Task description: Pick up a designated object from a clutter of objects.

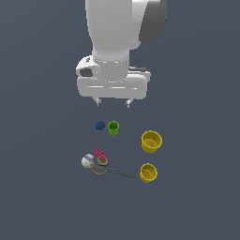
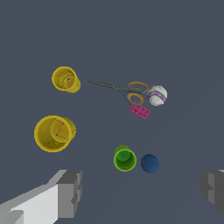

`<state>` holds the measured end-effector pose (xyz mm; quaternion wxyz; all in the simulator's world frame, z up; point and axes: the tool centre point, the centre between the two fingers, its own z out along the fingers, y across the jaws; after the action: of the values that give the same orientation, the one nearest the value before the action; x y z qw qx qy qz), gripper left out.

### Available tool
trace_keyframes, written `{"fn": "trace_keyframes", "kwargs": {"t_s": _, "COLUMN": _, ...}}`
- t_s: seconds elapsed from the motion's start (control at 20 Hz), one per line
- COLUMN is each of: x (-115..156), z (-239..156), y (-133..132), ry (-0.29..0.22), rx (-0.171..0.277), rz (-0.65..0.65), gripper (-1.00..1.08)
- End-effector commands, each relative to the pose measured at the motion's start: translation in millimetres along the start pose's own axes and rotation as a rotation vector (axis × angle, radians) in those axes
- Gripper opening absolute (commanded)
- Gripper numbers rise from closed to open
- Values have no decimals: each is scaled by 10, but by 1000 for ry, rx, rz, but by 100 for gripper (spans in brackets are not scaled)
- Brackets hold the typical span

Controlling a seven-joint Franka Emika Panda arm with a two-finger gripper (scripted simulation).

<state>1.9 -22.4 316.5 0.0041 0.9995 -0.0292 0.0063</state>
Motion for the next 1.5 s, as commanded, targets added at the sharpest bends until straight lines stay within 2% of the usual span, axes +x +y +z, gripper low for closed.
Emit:
{"fn": "trace_keyframes", "kwargs": {"t_s": 0.0, "x": 0, "z": 0, "y": 0, "ry": 0, "rx": 0, "rz": 0, "gripper": 100}}
{"fn": "trace_keyframes", "kwargs": {"t_s": 0.5, "x": 10, "z": -181, "y": -236, "ry": 15, "rx": 3, "rz": -20, "gripper": 100}}
{"fn": "trace_keyframes", "kwargs": {"t_s": 0.95, "x": 0, "z": 4, "y": -145, "ry": 13, "rx": 5, "rz": -60, "gripper": 100}}
{"fn": "trace_keyframes", "kwargs": {"t_s": 1.45, "x": -86, "z": 557, "y": 112, "ry": 8, "rx": 11, "rz": -187, "gripper": 100}}
